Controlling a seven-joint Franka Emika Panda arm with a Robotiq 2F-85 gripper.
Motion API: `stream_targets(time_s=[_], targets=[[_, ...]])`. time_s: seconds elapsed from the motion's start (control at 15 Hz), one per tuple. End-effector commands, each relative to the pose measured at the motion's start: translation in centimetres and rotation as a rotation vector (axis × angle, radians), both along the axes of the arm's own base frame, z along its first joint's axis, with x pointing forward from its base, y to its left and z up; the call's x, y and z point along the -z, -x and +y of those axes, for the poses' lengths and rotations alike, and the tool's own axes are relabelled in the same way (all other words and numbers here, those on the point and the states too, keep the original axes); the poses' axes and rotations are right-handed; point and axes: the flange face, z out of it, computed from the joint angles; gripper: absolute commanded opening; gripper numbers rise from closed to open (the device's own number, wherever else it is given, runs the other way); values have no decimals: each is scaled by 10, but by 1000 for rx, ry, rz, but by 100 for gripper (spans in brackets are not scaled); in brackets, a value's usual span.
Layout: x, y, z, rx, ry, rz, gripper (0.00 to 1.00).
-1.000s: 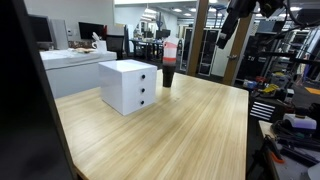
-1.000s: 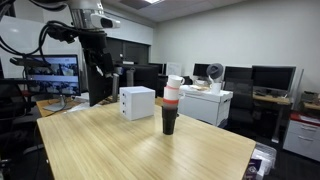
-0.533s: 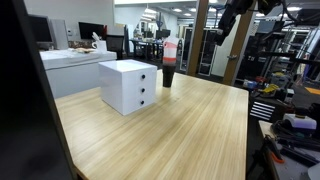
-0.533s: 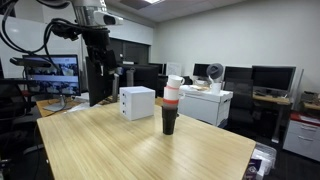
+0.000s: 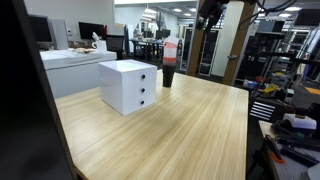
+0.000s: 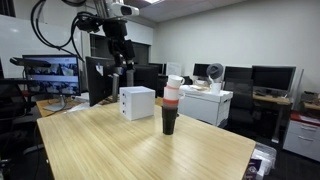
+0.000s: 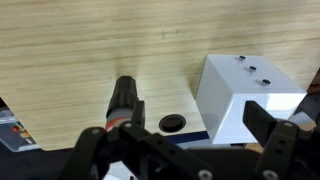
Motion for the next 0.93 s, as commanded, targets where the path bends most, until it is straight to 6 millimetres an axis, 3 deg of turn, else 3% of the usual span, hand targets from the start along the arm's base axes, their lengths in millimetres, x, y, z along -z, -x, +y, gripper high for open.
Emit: stream_targets(time_s=[0.0, 0.47, 0.87], targets=[[-12, -33, -13, 68, 8, -30, 100], [-24, -77, -45, 164, 60, -72, 100], [-15, -106, -79, 240, 97, -64, 100]])
